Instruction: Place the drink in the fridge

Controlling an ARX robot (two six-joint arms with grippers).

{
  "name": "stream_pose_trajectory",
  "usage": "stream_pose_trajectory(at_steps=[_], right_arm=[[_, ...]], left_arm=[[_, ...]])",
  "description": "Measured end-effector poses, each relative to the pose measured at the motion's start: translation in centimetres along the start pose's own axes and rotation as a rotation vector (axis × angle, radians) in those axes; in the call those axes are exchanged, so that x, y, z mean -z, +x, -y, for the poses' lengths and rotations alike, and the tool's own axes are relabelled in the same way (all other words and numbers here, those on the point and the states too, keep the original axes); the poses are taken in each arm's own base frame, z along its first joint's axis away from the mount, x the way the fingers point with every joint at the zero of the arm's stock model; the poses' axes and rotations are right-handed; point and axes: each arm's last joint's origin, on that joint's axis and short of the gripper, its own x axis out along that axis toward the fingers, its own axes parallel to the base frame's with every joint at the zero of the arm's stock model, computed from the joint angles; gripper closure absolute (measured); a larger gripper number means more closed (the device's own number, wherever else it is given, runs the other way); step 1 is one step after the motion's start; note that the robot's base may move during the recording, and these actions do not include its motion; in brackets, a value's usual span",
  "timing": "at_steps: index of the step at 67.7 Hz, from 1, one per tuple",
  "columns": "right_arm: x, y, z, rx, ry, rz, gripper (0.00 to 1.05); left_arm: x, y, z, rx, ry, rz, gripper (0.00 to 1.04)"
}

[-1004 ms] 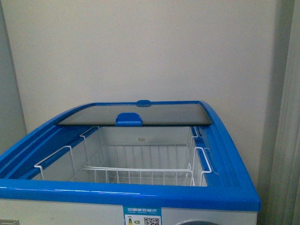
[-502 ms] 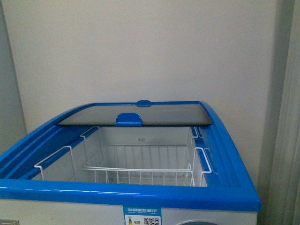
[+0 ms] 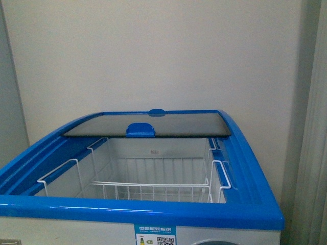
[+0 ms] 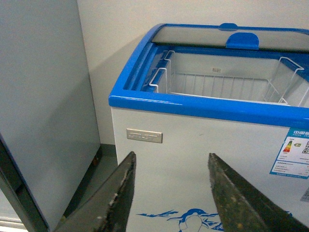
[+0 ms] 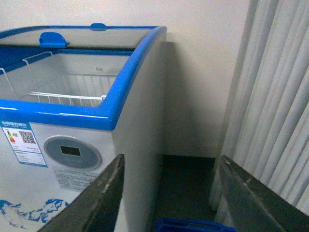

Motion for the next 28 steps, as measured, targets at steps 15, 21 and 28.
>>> stream_pose_trajectory(at_steps=[15, 21, 28], right_arm=[[0.00, 0.00, 0.00, 0.000, 0.000, 0.000, 0.08], [0.00, 0.00, 0.00, 0.000, 0.000, 0.000, 0.08], [0.00, 0.00, 0.00, 0.000, 0.000, 0.000, 0.08]], left_arm=[[0.00, 0.00, 0.00, 0.000, 0.000, 0.000, 0.08], [0.00, 0.00, 0.00, 0.000, 0.000, 0.000, 0.08], [0.00, 0.00, 0.00, 0.000, 0.000, 0.000, 0.08]])
